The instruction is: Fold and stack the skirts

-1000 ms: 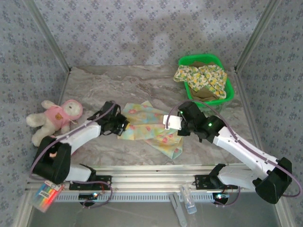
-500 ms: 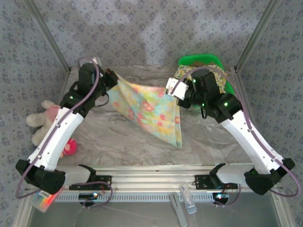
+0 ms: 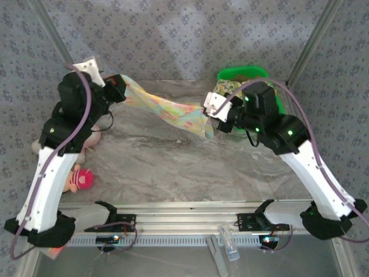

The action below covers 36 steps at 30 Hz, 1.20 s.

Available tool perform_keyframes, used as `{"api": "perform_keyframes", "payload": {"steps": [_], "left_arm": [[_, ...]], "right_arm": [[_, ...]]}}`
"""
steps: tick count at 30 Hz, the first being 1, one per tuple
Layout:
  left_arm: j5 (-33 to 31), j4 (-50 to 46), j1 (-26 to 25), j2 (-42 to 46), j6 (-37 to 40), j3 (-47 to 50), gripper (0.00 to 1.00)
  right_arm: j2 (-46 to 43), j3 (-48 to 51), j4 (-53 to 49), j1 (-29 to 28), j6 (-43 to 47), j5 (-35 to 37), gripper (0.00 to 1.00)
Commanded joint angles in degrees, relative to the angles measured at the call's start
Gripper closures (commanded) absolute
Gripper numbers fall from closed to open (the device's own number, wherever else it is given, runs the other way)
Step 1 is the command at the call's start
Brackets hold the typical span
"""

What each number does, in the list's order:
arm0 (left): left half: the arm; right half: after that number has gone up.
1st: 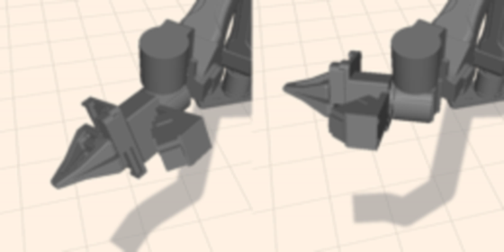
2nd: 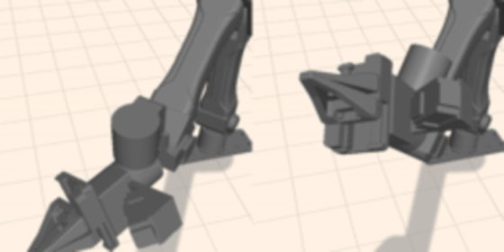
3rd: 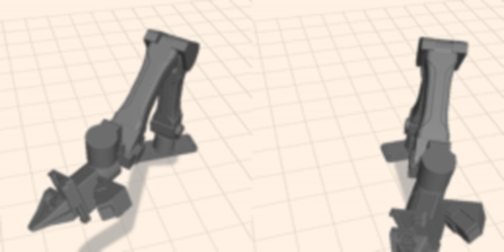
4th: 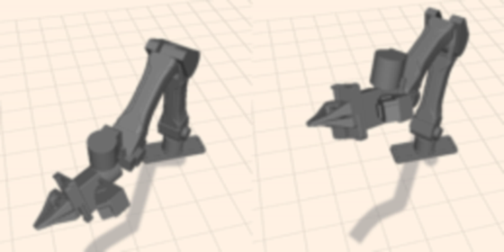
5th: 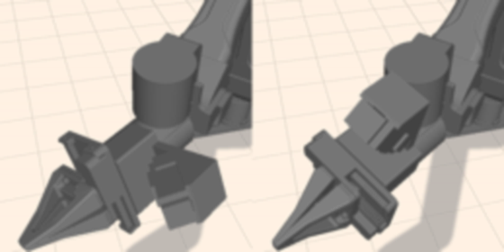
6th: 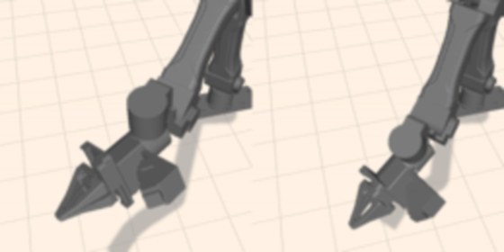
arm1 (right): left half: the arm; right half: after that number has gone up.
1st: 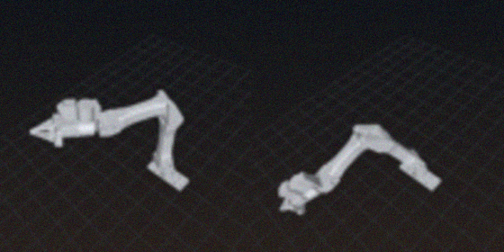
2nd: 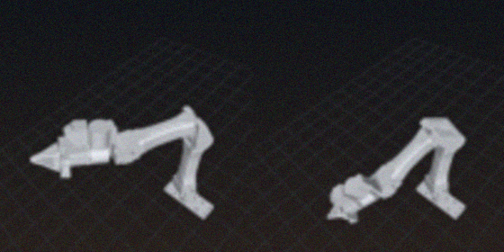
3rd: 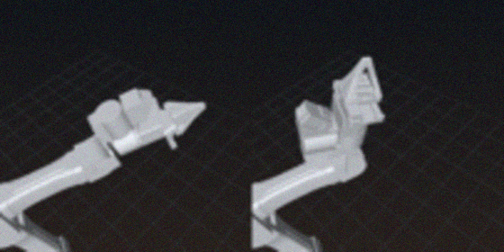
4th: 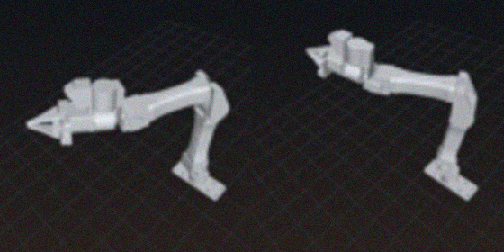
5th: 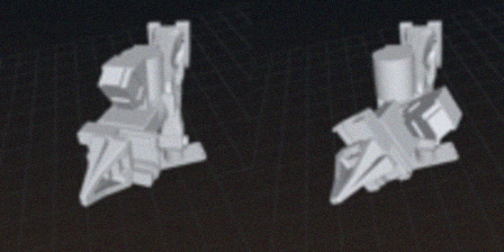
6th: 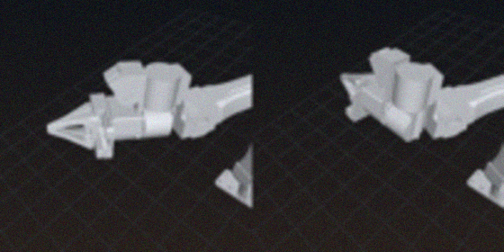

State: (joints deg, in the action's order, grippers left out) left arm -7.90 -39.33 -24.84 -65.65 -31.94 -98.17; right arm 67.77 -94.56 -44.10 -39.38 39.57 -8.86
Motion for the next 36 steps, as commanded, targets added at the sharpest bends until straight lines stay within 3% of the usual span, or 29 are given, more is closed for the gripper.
{"api": "perform_keyframes", "payload": {"steps": [1, 8, 13, 17, 22, 25, 28, 32, 36], "left_arm": [[1.10, -4.71, -0.21, -0.99, 1.58, -3.16, 1.00], [-1.27, -5.68, 1.15, -7.54, 0.33, -5.17, 1.00], [0.26, 6.73, 6.60, -10.60, 1.41, 0.77, 1.00], [3.54, 9.05, 12.30, -16.86, 0.92, -4.93, 1.00], [4.56, 8.57, 12.80, -16.33, 2.07, -10.32, 1.00], [5.80, 11.45, 12.39, -10.30, 1.38, -2.15, 1.00], [5.17, 15.57, 12.18, -3.15, 0.10, 11.63, 1.00], [5.07, 19.16, 10.15, 4.16, -2.79, 31.52, 1.00], [1.71, 18.39, 6.52, 13.08, -8.91, 51.38, 1.00]], "right_arm": [[-1.98, 2.71, 2.47, 0.26, -2.01, -1.17, 1.00], [1.51, 4.76, 6.03, 5.29, -0.90, -3.21, 1.00], [7.31, 4.94, 13.23, 10.23, 0.22, -4.64, 1.00], [15.72, -3.05, 15.70, 12.88, 1.10, -3.24, 1.00], [20.67, -12.81, 13.16, 12.77, 5.24, -1.86, 1.00], [19.33, -12.34, 11.94, 11.83, 9.06, -0.86, 1.00], [16.42, -5.79, 13.19, 10.60, 13.28, 2.70, 1.00], [11.78, 12.45, 17.11, 5.60, 20.33, 13.74, 1.00], [6.06, 35.58, 19.57, -5.74, 18.19, 21.83, 1.00]]}}
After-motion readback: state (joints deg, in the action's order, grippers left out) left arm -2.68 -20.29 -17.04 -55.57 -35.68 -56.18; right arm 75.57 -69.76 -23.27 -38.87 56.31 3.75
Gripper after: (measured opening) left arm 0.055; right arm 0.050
